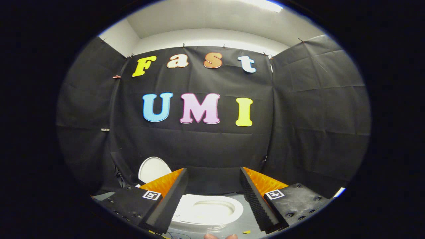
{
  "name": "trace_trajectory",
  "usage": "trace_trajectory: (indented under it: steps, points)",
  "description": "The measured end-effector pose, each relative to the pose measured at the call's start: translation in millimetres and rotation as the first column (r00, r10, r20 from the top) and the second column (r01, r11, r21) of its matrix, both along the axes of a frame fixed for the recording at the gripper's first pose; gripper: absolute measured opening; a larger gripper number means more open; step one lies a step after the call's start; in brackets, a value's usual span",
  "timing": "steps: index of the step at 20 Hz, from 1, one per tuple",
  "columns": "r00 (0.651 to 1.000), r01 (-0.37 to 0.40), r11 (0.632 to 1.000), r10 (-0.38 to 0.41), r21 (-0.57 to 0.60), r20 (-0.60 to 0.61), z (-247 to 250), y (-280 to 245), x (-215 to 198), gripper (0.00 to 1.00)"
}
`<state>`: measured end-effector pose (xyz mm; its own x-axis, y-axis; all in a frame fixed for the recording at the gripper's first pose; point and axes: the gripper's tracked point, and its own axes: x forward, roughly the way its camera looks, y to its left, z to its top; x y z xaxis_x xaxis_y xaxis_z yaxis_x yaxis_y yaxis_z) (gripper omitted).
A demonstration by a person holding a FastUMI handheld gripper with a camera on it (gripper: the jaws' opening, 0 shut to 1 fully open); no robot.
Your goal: Open the toilet lid.
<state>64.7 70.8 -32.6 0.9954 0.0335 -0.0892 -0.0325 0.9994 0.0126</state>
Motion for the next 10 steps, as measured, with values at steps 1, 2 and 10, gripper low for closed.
trace_trajectory:
  steps: [1, 2, 10]
  points:
    - [1.000, 0.009, 1.000, -0.009, 0.013, 0.005, 0.8, -12.8, -3.2, 0.98]
    - [1.000, 0.012, 1.000, -0.012, 0.023, 0.012, 2.2, -24.1, -5.4, 0.98]
    - [0.996, 0.060, 0.997, -0.064, 0.057, 0.054, -1.3, -98.4, -20.1, 0.98]
